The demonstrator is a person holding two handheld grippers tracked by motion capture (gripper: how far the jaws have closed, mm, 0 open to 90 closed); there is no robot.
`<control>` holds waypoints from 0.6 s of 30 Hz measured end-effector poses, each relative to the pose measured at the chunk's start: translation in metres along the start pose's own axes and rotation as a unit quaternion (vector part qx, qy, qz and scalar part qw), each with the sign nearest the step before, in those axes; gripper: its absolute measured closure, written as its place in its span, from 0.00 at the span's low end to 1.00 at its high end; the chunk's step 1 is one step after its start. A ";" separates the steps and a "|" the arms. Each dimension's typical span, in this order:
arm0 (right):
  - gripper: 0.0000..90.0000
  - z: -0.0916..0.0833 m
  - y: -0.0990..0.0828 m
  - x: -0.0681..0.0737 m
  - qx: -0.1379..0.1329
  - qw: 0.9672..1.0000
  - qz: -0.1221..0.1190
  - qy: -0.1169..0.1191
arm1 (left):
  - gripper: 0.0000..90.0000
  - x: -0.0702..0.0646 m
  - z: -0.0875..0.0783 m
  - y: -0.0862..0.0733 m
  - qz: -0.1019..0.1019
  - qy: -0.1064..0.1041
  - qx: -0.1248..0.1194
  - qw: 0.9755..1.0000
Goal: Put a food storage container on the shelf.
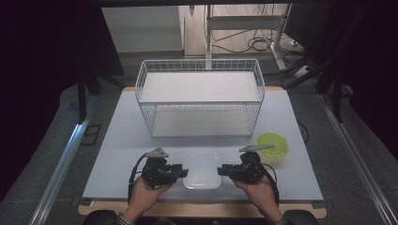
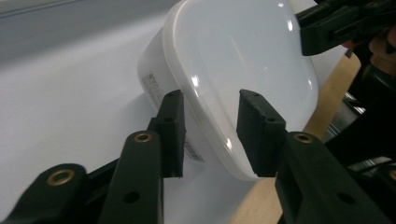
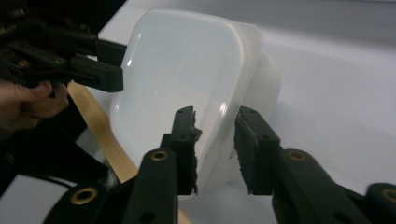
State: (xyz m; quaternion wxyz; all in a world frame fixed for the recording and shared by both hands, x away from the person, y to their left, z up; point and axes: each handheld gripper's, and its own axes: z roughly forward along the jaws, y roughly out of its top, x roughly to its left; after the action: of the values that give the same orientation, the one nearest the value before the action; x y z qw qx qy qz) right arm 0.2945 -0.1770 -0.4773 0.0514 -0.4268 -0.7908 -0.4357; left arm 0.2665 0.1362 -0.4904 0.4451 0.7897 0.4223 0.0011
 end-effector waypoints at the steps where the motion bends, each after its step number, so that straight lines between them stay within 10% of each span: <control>1: 0.81 -0.001 0.000 0.000 -0.009 1.000 0.008 0.003 | 0.72 0.000 0.000 0.000 -0.010 0.003 -0.005 1.000; 8: 0.90 -0.004 0.000 -0.001 -0.033 0.999 0.039 0.019 | 0.82 -0.001 -0.003 -0.001 -0.027 0.023 -0.026 0.999; 18: 0.90 0.001 0.004 0.007 -0.059 0.998 -0.023 -0.026 | 0.86 0.005 -0.002 0.000 -0.047 0.030 -0.055 0.997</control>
State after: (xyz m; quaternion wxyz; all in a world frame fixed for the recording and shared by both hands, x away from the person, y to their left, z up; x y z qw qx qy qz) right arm 0.2931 -0.1712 -0.4724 -0.0046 -0.4224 -0.7744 -0.4709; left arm 0.2690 0.1413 -0.4912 0.4744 0.7429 0.4716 0.0265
